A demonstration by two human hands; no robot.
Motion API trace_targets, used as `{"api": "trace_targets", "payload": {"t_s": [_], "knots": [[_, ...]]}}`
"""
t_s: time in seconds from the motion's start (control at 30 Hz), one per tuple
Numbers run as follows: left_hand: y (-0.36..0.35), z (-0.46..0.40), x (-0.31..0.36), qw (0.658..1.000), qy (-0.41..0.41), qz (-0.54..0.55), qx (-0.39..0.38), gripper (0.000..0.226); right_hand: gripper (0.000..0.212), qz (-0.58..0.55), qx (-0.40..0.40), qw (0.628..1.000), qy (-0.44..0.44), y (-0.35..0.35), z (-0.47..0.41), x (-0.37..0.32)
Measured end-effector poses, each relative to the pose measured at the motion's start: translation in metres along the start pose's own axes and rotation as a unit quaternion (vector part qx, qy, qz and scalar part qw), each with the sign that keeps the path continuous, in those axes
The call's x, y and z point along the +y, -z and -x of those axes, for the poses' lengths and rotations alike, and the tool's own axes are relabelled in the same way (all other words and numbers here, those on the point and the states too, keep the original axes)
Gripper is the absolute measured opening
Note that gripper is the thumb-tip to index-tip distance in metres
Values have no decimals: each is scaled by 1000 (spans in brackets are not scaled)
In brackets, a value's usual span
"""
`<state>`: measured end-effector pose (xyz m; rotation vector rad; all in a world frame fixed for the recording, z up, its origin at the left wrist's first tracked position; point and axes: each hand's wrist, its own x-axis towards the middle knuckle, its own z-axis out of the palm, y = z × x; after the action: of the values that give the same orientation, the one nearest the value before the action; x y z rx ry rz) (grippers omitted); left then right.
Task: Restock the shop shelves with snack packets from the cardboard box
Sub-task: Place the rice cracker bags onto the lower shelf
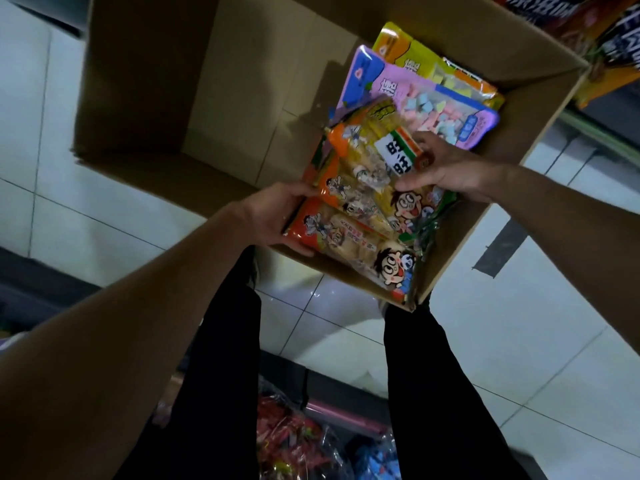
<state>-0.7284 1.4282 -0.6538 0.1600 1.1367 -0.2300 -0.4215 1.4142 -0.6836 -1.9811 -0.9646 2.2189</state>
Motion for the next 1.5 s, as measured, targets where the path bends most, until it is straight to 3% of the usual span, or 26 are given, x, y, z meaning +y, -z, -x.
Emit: {"api": "trace_targets", "payload": {"t_s": [0.07, 0.13, 0.23, 0.33, 0.5, 0.63, 0.73, 0.87, 1.1, 1.3, 1.33, 1.43, 1.5], "knots": [[-1, 2, -9, 999, -34, 17, -25, 66, 126, 0, -41, 999, 2, -7, -1, -2], [1, 2, -21, 989, -105, 107, -19, 77, 103, -40, -63, 997, 2, -8, 1, -3], [-13, 1, -34, 948, -215, 229, -46, 52, 82, -141, -45, 989, -3, -10, 7, -4], [-33, -9, -31, 948, -261, 177, -39, 41, 90, -215, -15, 976, -11, -20, 11, -2], [-52, -19, -17, 968, -188, 145, 80, 49, 94, -236, -18, 971, -17, -43, 15, -3], [-50, -5, -7, 962, -227, 147, 31, 54, 121, -285, -3, 958, -5, -52, 30, -19], [-58, 20, 3, 966, -229, 116, 5, 56, 110, -323, 5, 946, 4, -60, 60, -33], [-72, 82, 23, 971, -226, 74, 27, 37, 83, -349, 19, 936, 31, -69, 115, -63], [-101, 236, 51, 975, -214, 23, 53, 46, 115, -328, 69, 940, 67, -88, 246, -161], [-124, 367, 70, 966, -257, -23, 15, 60, 141, -290, 126, 942, 111, -114, 372, -241], [-130, 387, 74, 963, -266, -32, 11, 60, 136, -289, 141, 940, 118, -117, 393, -252], [-152, 443, 87, 951, -304, -61, -9, 61, 96, -305, 182, 921, 161, -127, 454, -280], [-173, 478, 97, 942, -329, -71, -15, 73, 84, -328, 217, 900, 189, -132, 489, -293]]}}
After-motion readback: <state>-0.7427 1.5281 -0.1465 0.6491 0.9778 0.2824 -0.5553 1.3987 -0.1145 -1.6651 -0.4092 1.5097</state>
